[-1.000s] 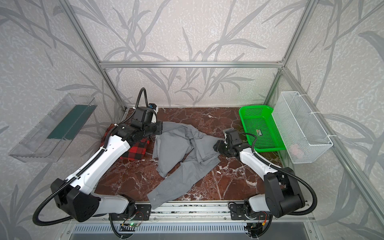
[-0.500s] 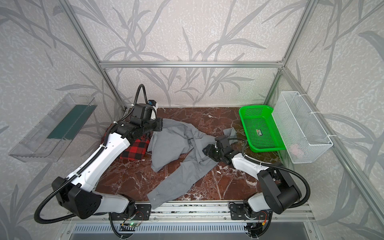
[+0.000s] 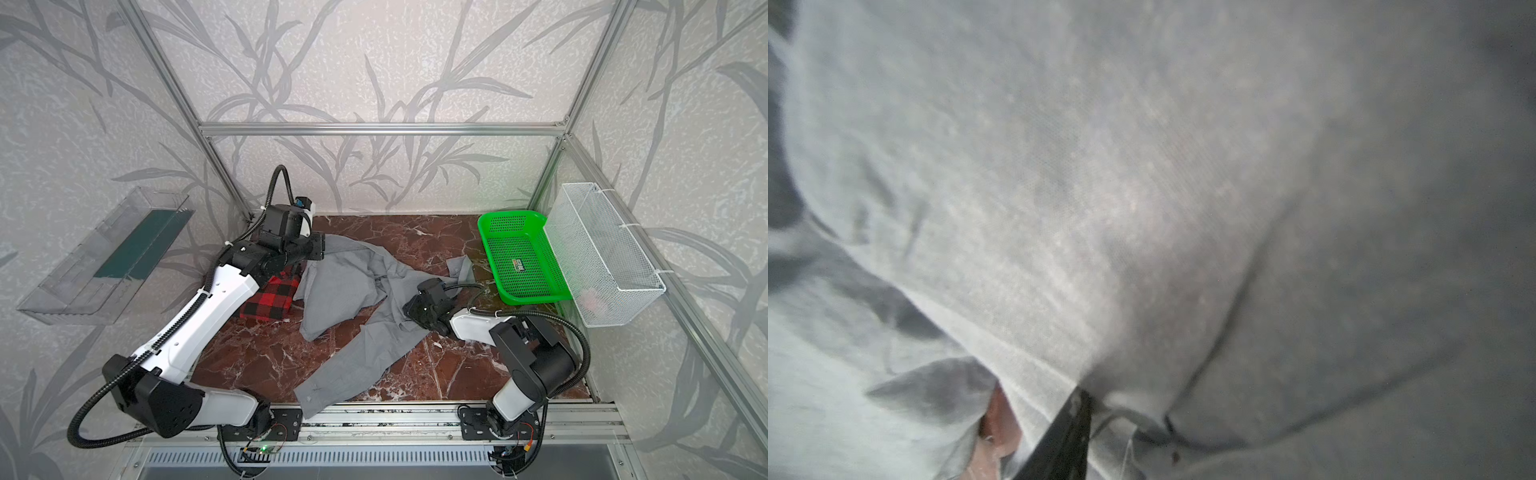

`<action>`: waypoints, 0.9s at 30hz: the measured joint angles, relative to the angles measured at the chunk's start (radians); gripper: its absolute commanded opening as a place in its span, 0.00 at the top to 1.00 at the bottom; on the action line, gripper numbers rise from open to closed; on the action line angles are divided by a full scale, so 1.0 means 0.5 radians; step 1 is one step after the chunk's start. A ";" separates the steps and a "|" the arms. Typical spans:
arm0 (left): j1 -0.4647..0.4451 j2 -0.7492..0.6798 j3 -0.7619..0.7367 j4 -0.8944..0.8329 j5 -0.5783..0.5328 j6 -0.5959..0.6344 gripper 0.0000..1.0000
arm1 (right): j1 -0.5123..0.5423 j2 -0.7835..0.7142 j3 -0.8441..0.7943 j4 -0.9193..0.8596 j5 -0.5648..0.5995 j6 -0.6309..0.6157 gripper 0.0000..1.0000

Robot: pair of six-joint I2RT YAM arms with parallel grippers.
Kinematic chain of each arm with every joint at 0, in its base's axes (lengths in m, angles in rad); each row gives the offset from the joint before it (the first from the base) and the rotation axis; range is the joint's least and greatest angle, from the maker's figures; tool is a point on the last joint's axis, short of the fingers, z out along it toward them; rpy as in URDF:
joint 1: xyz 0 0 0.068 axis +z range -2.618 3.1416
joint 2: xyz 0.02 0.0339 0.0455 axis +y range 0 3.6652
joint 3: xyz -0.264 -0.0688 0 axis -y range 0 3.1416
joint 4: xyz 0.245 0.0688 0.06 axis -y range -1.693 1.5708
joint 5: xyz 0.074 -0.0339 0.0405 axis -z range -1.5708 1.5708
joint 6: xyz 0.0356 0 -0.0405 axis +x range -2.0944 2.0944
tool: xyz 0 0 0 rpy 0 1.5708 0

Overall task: Fold and stack the long sleeve shirts
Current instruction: 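Grasp the shirt edge with the right gripper while the left grasps the collar, then lift the grey shirt high with both grippers and stretch it farther from the robot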

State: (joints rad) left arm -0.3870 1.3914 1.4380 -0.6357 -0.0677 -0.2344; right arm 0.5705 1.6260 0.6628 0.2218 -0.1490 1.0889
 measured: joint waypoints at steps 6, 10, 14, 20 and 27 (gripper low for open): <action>0.001 0.000 0.014 -0.001 0.002 0.014 1.00 | -0.002 0.052 0.090 0.041 0.095 -0.154 0.91; 0.021 -0.005 0.014 0.002 0.001 0.037 1.00 | -0.006 0.010 0.170 -0.034 0.243 -0.369 1.00; 0.071 -0.020 0.014 0.040 0.005 0.058 1.00 | -0.052 -0.149 0.294 -0.152 0.389 -0.603 1.00; 0.210 -0.069 0.072 0.227 0.101 0.074 1.00 | -0.320 -0.539 0.610 -0.353 0.436 -0.950 1.00; 0.266 0.003 0.488 0.599 0.319 0.044 1.00 | -0.739 -0.629 1.479 -0.639 0.162 -1.144 1.00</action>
State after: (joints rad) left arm -0.2543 1.3930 1.6817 -0.3363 0.0917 -0.2123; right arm 0.2008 1.3117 1.4025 -0.0975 -0.0681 0.5171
